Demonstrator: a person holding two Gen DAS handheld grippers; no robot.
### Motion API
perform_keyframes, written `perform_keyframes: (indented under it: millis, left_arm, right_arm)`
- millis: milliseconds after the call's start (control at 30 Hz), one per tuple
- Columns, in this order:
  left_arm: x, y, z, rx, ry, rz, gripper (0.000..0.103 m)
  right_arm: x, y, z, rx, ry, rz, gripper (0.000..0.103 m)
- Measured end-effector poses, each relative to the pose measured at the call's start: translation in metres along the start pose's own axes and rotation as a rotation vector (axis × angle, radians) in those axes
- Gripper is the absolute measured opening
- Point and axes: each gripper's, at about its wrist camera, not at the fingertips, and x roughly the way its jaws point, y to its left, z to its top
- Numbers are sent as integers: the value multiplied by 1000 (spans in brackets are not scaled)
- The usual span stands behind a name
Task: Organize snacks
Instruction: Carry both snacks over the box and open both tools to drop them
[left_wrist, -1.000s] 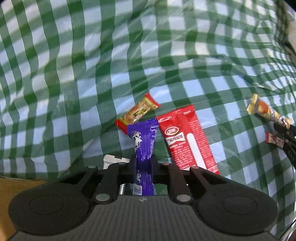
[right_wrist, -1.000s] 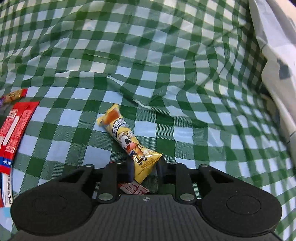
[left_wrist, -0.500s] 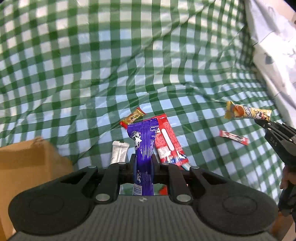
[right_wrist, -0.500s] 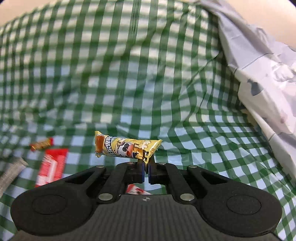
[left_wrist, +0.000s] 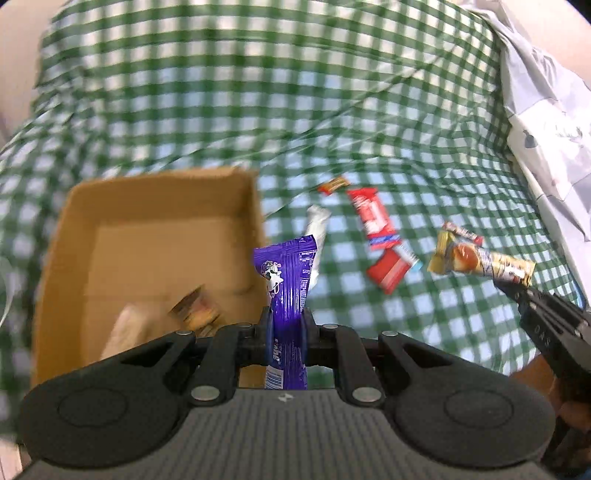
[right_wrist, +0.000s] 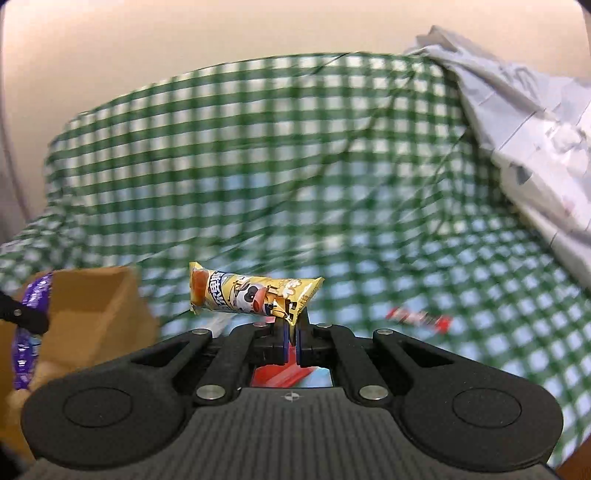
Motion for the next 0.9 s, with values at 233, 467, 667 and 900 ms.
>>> perform_keyframes:
  millis: [233, 467, 667, 900]
  left_arm:
    - [-55, 64, -68, -77, 4, 54, 14]
    - [-95, 110, -119, -147, -49, 62, 14]
    - [-110, 135, -132, -187, -86, 45, 14]
    - [-108, 149, -126, -210, -106, 32, 14]
  right_arm:
    - [-60, 88, -38, -61, 73, 123, 3]
    - [-94, 159, -60, -159, 125, 217, 3]
    - [-107, 190, -59, -211, 116, 224, 3]
    - [-111, 204, -51, -235, 107, 205, 3]
